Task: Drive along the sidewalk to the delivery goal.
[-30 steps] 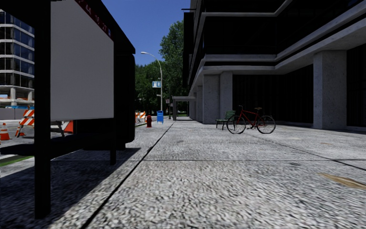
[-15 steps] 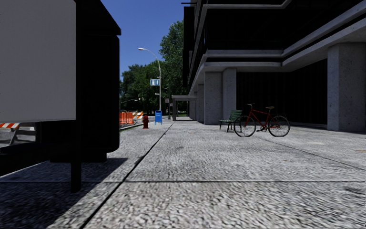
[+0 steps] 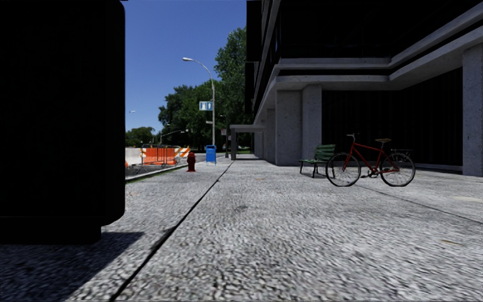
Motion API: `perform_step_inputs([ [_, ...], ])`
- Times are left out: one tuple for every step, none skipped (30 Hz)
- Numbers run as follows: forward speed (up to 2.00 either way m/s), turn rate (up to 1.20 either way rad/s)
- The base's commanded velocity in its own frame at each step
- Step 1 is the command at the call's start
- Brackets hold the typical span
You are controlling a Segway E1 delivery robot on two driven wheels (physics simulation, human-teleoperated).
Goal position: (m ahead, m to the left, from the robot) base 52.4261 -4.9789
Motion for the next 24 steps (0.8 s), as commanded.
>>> perform_step_inputs([
  [2.0,0.0],
  [2.0,0.0],
  [2.0,0.0],
  [2.0,0.0],
  [2.0,0.0],
  [2.0,0.0],
  [2.0,0.0],
  [2.0,0.0],
  [2.0,0.0],
  [2.0,0.0],
  [2.0,0.0],
  [2.0,0.0],
  [2.0,0.0],
  [2.0,0.0],
  [2.0,0.0],
  [2.0,0.0],
  [2.0,0.0],
  [2.0,0.0],
  [2.0,0.0],
  [2.0,0.0],
  [2.0,0.0],
  [2.0,0.0],
  [2.0,0.0],
  [2.0,0.0],
])
